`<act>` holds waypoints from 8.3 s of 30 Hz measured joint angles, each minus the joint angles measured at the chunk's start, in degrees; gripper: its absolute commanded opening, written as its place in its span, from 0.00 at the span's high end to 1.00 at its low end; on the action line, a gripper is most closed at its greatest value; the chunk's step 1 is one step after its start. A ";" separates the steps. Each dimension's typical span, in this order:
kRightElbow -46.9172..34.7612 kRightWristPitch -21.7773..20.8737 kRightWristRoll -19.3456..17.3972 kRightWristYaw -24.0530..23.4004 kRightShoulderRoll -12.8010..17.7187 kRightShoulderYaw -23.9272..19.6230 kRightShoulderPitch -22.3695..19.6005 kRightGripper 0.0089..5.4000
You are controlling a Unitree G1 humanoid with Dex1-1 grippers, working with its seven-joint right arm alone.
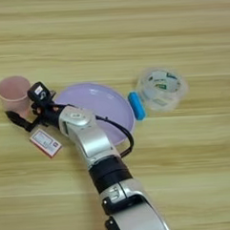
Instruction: Move the objects on the table
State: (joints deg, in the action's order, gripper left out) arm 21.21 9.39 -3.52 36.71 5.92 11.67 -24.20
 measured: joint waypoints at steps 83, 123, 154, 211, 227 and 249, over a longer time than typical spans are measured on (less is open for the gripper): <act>-26.72 11.62 -2.36 -17.42 7.23 -16.52 20.61 0.01; -40.22 20.06 -18.01 10.11 25.96 -31.81 39.40 0.01; -35.97 19.43 -6.92 5.66 23.20 -16.42 36.00 0.01; -42.32 24.79 -8.79 7.32 21.46 -4.05 31.96 0.01; -36.78 25.60 -6.23 -0.36 13.87 0.09 26.00 0.01; -36.08 24.77 -5.38 -0.97 13.56 2.68 25.28 0.23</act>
State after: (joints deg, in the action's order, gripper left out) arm -14.87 34.16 -8.90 35.74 19.47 14.35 1.08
